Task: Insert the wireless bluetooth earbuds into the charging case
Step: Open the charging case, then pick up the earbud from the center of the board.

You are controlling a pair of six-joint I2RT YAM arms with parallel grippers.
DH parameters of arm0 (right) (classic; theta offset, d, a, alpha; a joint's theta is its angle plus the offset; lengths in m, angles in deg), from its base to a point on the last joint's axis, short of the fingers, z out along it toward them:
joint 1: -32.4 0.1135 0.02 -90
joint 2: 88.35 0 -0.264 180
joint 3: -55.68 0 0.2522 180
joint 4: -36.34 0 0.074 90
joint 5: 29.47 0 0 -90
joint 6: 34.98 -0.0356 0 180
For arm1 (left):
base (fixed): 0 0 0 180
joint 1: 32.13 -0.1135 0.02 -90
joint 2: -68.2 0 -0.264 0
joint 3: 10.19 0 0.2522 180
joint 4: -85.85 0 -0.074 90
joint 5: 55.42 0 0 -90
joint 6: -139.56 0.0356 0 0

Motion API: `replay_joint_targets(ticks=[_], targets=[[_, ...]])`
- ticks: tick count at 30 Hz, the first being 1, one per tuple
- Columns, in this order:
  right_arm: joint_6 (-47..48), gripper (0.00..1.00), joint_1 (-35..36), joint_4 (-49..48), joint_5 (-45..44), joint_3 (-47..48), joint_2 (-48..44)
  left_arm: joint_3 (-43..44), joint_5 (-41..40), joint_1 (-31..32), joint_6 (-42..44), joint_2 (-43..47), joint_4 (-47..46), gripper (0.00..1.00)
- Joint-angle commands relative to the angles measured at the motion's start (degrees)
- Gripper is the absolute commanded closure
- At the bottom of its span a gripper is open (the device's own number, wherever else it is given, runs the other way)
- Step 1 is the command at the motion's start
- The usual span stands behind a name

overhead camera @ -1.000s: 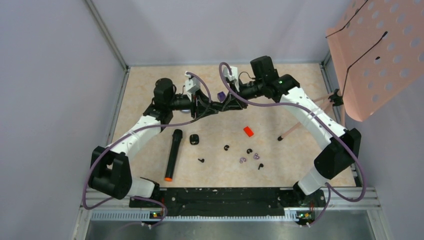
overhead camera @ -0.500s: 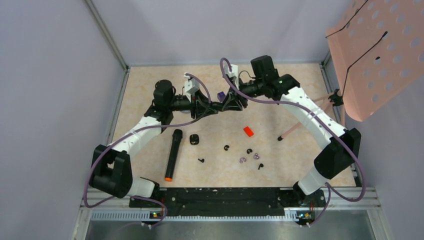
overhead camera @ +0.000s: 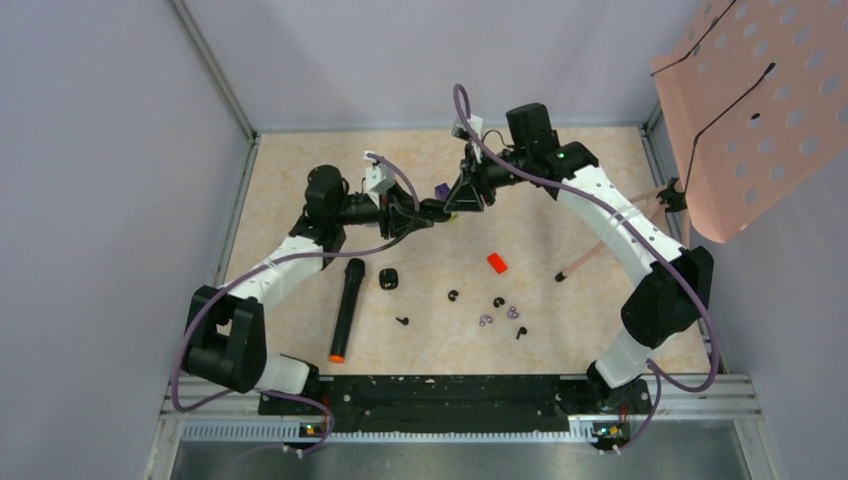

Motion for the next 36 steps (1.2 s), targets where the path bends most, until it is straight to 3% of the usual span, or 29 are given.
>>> replay_joint_targets(ticks=[1,10,16,20,24,28,36], targets=[[-3.59,0.65,-2.61,-5.17,-0.9,4.28,1.54,-0.29,4.27,0.57,0.22,-0.04,-4.47,1.0],[-5.16,0.64,-2.99,-5.35,-0.3,4.76,0.49,-2.21,-0.97,0.42,-3.85,0.16,-6.21,1.0],[-5.64,0.57,-4.8,-1.23,-1.9,9.86,-2.7,-4.15,-3.54,-0.33,-7.13,0.26,-6.63,1.0],[1.54,0.57,-5.02,4.47,-5.87,4.39,-6.9,-5.55,-5.5,-2.11,-10.78,1.13,-7.09,1.0],[5.61,0.62,-4.99,5.63,-11.62,-8.71,-11.26,-7.98,-6.28,-5.28,-16.06,3.09,-8.61,1.0],[17.39,0.68,-5.0,8.37,-15.46,-18.62,-13.03,-10.15,-6.28,-7.88,-19.39,4.83,-9.34,1.0],[36.61,0.74,-4.99,16.0,-15.92,-18.87,-2.31,-12.66,-8.55,-11.27,-20.39,8.42,-5.42,1.0]])
